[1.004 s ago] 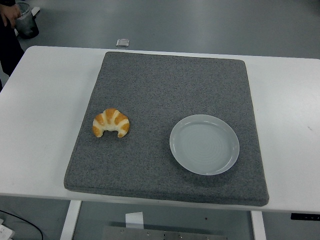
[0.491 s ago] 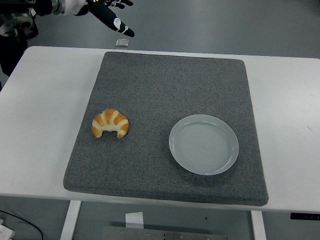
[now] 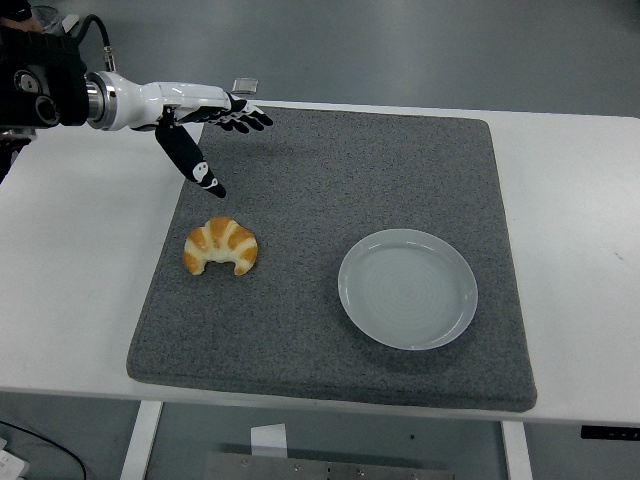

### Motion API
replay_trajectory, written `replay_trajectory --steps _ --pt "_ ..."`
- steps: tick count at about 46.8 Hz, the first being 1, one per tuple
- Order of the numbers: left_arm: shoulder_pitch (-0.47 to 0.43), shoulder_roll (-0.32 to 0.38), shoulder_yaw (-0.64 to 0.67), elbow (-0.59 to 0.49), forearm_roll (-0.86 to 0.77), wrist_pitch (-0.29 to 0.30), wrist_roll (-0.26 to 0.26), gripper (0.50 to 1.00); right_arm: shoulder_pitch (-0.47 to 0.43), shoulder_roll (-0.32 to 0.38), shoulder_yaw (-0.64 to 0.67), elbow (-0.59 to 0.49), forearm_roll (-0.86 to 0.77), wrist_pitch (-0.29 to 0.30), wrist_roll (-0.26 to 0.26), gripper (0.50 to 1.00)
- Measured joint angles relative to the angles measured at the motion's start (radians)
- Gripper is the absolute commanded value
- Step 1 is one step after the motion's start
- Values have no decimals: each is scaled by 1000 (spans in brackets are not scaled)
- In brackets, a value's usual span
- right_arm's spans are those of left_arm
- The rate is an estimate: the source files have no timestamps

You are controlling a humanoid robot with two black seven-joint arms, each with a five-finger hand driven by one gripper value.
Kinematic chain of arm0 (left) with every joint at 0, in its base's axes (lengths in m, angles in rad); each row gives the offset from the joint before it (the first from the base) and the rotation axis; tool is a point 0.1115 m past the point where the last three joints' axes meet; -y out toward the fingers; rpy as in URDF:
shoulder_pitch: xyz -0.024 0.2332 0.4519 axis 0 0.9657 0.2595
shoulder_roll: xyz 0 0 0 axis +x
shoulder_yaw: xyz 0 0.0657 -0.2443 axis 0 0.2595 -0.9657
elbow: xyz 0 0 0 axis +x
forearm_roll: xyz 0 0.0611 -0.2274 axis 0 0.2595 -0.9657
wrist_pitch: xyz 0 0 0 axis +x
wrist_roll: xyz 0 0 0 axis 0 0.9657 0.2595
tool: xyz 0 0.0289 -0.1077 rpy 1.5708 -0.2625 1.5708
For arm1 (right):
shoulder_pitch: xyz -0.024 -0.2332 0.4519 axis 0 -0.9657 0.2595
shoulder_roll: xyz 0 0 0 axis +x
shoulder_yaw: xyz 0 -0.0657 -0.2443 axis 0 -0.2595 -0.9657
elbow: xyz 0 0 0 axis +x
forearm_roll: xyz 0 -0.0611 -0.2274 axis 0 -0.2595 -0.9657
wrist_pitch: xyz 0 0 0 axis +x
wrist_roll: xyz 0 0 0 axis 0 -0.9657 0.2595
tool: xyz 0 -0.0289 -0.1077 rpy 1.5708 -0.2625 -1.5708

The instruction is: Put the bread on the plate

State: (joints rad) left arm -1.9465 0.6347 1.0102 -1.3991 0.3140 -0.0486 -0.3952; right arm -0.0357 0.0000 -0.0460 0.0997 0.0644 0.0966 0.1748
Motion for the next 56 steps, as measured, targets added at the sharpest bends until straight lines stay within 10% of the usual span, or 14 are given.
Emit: replay_trajectory --steps 56 --pt "147 -81 60 -6 250 193 -10 1000 0 0 0 0 0 0 0 932"
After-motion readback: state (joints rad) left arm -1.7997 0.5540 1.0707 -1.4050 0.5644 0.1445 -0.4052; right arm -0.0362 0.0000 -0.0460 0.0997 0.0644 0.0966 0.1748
